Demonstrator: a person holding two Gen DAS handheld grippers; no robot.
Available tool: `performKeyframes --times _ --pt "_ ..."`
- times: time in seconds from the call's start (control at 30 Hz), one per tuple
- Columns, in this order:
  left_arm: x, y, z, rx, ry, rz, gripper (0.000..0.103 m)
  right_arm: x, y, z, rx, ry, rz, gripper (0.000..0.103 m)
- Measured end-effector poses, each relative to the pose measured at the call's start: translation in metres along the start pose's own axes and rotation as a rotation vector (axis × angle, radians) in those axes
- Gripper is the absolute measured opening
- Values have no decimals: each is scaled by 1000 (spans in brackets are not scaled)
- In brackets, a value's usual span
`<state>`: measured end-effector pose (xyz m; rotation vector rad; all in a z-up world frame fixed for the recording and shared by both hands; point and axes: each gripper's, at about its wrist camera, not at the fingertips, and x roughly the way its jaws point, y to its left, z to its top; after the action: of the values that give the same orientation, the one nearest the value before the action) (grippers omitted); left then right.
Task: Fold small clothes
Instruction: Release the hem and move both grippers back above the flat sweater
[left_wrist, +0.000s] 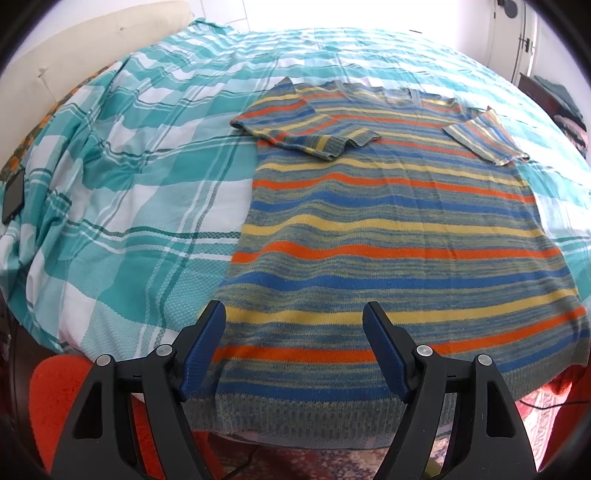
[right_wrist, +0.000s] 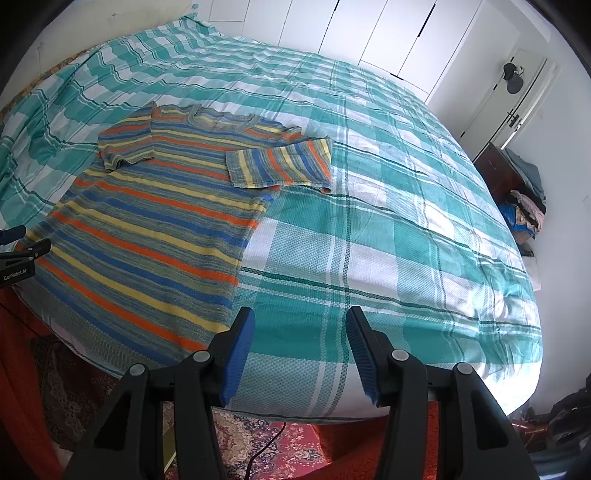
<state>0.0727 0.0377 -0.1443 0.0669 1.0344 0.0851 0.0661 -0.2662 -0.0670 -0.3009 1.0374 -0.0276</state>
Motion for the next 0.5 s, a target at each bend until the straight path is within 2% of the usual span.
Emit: performKeyframes --times 0.37,0.5 --pt "1 0 3 -10 -14 1 79 5 6 8 -5 1 25 52" --pt "2 -7 10 -14 -50 -17 83 5 34 30 -55 -75 162 53"
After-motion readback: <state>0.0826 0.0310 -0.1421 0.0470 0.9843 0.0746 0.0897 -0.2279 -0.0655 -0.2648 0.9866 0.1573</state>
